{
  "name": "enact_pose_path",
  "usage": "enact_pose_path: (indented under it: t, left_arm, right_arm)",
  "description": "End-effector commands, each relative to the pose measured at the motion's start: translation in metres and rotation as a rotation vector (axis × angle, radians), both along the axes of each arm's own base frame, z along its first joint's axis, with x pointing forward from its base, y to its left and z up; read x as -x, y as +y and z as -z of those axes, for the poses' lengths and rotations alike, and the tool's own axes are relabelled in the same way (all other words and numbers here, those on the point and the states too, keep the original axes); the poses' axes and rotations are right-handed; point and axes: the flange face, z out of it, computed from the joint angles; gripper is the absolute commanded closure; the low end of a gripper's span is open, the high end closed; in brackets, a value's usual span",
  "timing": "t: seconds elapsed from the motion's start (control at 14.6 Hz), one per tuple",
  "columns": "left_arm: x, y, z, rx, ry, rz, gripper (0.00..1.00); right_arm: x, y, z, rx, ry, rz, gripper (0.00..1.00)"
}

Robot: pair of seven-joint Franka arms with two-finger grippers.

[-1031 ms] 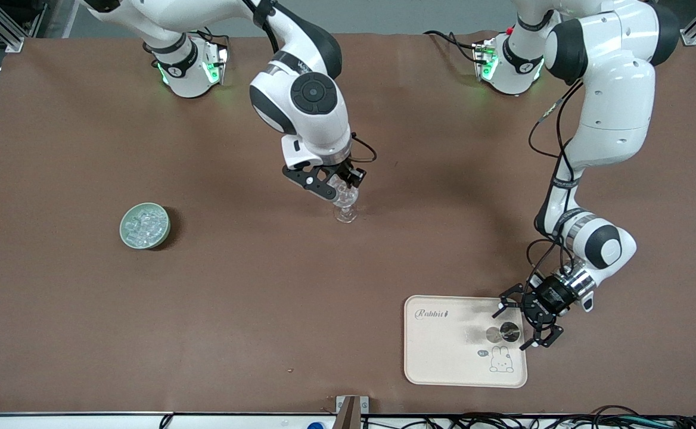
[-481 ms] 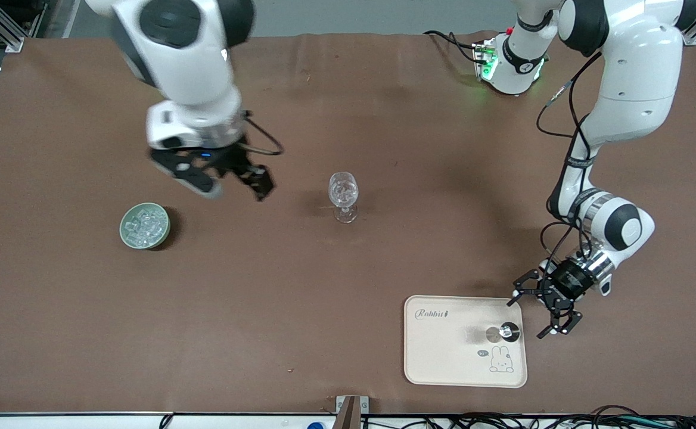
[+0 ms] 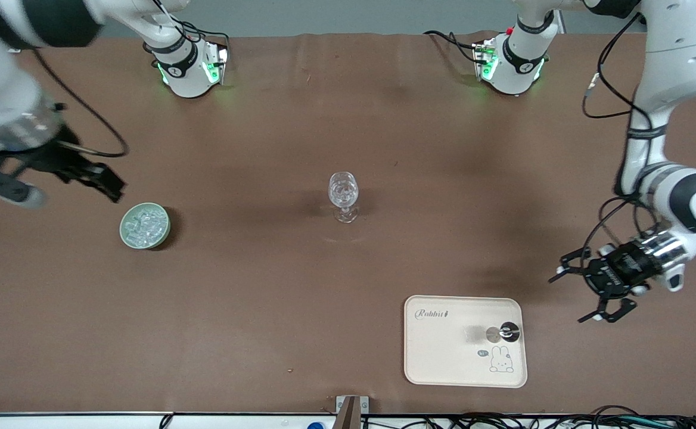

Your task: Pour wine and add ice with both arms

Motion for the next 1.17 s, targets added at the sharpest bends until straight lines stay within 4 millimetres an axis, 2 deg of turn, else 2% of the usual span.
enact_pose_path:
  t: [0.0, 0.07, 0.21, 0.27, 0.34, 0.41, 0.62, 0.82, 0.89, 1.1]
  left_arm:
    - [-0.016, 0.001, -0.04, -0.178, -0.037, 0.152, 0.0]
    - [-0.017, -0.001, -0.044, -0.215, -0.036, 0.2, 0.0]
    - [-0.025, 0.013, -0.06, -0.232, -0.064, 0.232, 0.0]
    - [-0.024, 0.014, -0.065, -0.222, -0.063, 0.259, 0.0]
    - [-0.02, 0.029, -0.071, -0.26, -0.055, 0.267, 0.0]
    - [-0.018, 0.034, -0.076, -0.314, -0.068, 0.295, 0.0]
    - [-0.009, 0.043, -0.106, -0.456, -0.159, 0.436, 0.0]
    - [0.009, 0.034, -0.145, -0.715, -0.305, 0.753, 0.0]
    - [0.014, 0.026, -0.159, -0.784, -0.367, 0.87, 0.0]
    - [0.032, -0.006, -0.195, -0.964, -0.472, 1.193, 0.0]
  right_arm:
    - [0.015, -0.059, -0.005, -0.023, 0.039, -0.089, 0.0]
    - [0.017, -0.078, -0.006, -0.02, 0.046, -0.117, 0.0]
    - [0.019, -0.107, -0.007, -0.016, 0.051, -0.14, 0.0]
    - [0.018, -0.109, -0.008, -0.017, 0.045, -0.136, 0.0]
    - [0.018, -0.111, -0.008, -0.018, 0.041, -0.128, 0.0]
    - [0.017, -0.115, -0.007, -0.031, 0.041, -0.117, 0.0]
    - [0.019, -0.102, -0.01, -0.051, 0.042, -0.142, 0.0]
    - [0.019, -0.096, -0.01, -0.052, 0.042, -0.151, 0.0]
    - [0.019, -0.092, -0.01, -0.062, 0.037, -0.158, 0.0]
    - [0.02, -0.094, -0.009, -0.091, 0.041, -0.155, 0.0]
